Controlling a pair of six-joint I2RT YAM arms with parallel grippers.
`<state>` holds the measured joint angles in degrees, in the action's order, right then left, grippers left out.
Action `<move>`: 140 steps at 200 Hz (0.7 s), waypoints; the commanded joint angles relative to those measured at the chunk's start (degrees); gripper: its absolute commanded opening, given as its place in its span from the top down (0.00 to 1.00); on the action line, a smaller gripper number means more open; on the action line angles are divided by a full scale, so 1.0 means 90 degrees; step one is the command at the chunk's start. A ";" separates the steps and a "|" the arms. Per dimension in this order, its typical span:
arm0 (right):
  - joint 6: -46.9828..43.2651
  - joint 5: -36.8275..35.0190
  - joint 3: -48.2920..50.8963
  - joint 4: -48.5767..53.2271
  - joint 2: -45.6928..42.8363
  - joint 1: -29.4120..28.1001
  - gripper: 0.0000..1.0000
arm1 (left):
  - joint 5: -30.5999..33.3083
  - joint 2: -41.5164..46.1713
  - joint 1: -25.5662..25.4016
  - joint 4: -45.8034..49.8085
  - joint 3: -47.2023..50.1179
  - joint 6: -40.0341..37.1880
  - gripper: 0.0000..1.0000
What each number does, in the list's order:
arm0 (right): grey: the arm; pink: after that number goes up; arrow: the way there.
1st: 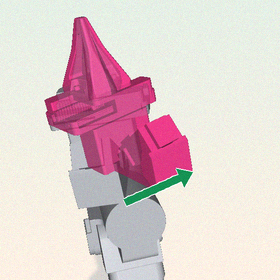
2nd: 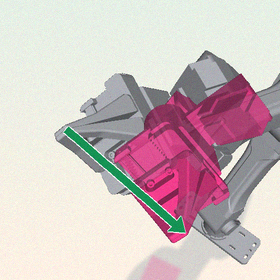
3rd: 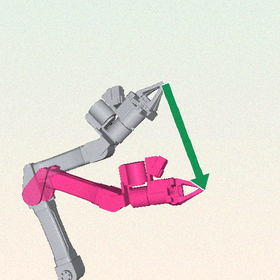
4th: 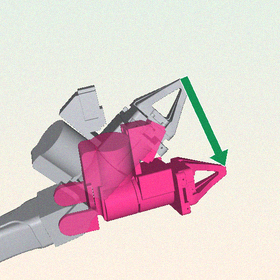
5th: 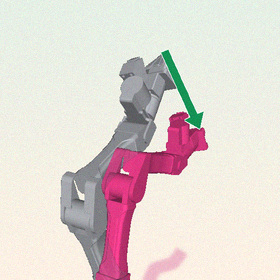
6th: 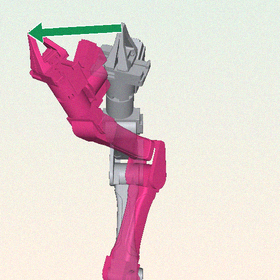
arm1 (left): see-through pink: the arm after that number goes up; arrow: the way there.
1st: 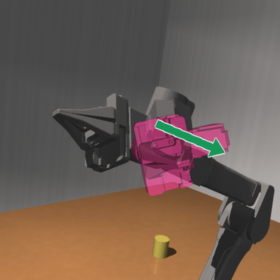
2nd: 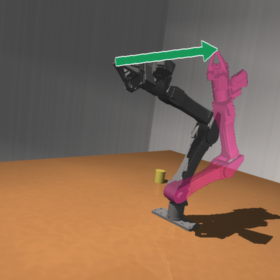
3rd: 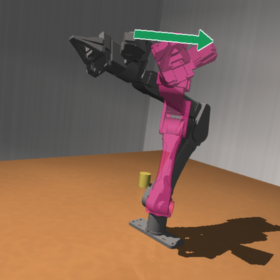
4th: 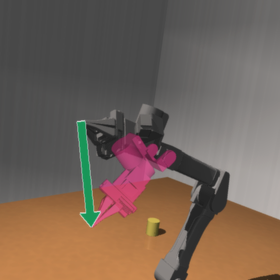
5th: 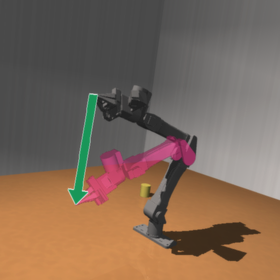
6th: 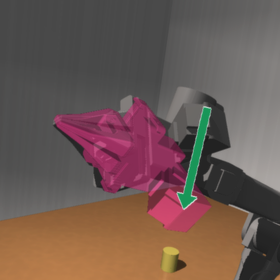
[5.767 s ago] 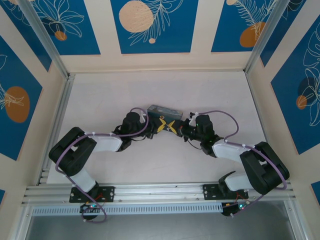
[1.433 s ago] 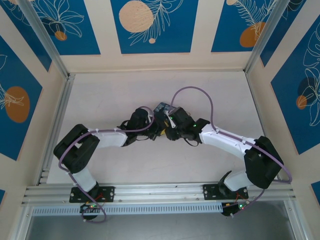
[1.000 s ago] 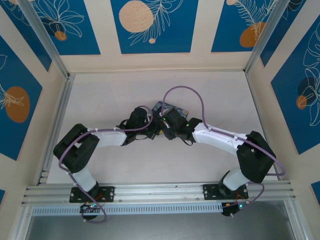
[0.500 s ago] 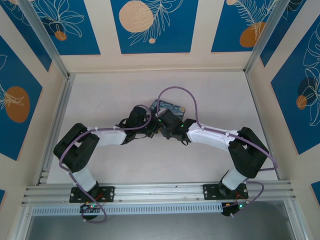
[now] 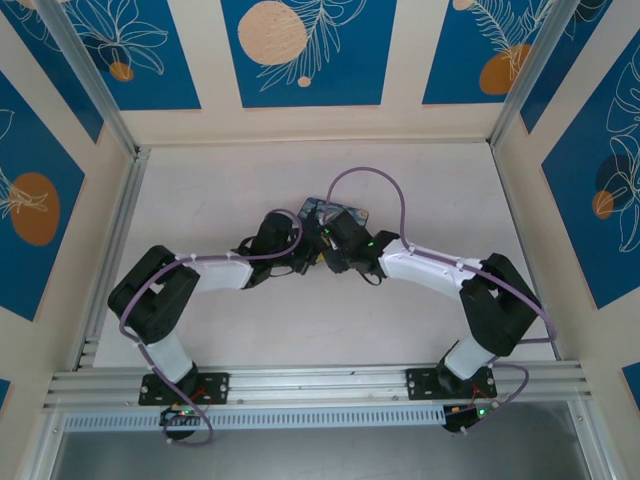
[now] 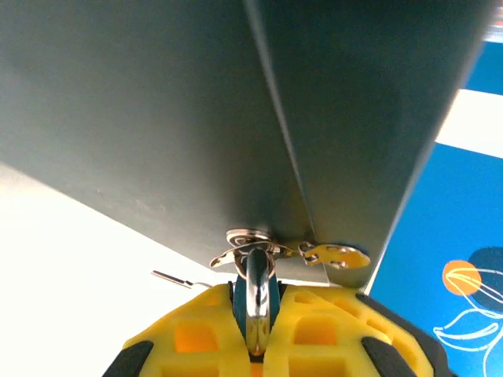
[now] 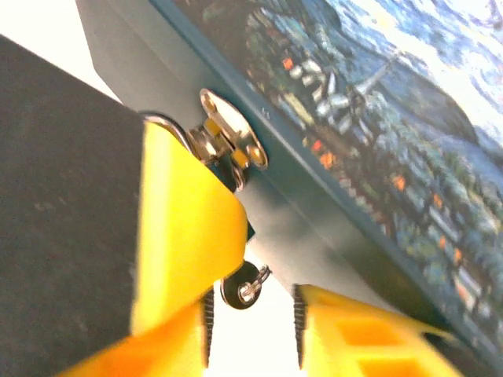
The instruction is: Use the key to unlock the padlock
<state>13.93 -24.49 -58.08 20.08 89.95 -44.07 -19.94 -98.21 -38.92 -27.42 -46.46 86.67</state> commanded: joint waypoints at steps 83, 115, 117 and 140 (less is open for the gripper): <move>0.3479 0.2343 0.1030 -0.0542 -0.1587 0.0303 0.43 | -0.0289 -0.0409 -0.0300 0.0259 0.0292 -0.0803 1.00; 0.4271 0.2370 0.1531 -0.1075 -0.1547 0.0211 0.43 | -0.0140 -0.0418 -0.0315 0.0254 0.0470 -0.0939 0.81; 0.4318 0.2365 0.1558 -0.1092 -0.1547 0.0203 0.43 | -0.0128 -0.0401 -0.0310 0.0251 0.0488 -0.0939 0.79; 0.4647 0.2275 0.1794 -0.1272 -0.1565 0.0210 0.43 | 0.0073 -0.0097 -0.0309 0.0344 0.0654 -0.1008 0.51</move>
<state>49.06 -5.04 -43.88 12.36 76.29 -41.91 -21.04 -101.62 -41.23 -25.87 -42.72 78.87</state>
